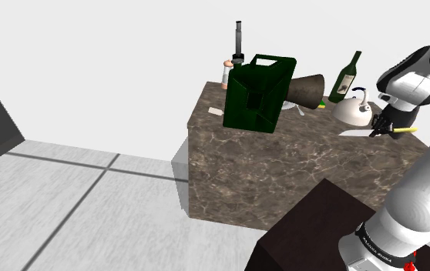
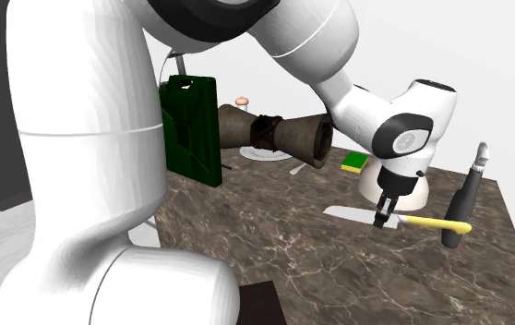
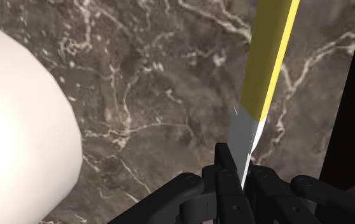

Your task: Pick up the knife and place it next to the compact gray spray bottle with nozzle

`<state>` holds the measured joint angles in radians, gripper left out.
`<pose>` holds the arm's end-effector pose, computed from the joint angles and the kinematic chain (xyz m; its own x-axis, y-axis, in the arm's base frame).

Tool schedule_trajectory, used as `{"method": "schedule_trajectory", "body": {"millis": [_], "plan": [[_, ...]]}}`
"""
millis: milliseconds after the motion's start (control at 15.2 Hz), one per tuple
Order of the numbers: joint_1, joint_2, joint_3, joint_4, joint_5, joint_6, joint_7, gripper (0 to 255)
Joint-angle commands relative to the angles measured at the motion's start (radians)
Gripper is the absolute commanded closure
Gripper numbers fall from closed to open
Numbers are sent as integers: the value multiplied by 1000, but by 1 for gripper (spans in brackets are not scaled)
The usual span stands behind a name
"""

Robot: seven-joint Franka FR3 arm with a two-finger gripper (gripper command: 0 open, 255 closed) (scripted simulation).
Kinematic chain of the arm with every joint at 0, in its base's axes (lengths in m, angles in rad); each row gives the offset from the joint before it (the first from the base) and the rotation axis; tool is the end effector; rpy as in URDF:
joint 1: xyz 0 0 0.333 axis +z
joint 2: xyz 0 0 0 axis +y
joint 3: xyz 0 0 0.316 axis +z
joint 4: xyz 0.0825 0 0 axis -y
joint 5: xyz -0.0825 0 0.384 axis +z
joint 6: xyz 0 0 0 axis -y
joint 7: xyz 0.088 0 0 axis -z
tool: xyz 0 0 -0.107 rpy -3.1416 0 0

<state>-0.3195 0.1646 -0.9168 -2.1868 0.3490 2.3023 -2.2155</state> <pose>0.1913 -0.5135 0.3433 0.7209 0.6861 0.0981 0.6800 -0.7275 0.0916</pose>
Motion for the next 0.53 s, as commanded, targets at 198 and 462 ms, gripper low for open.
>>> {"method": "schedule_trajectory", "body": {"millis": [198, 462], "plan": [[-1, 4, 2, -1, 6, 3, -4, 255], [-1, 4, 2, -1, 6, 3, -4, 0]]}}
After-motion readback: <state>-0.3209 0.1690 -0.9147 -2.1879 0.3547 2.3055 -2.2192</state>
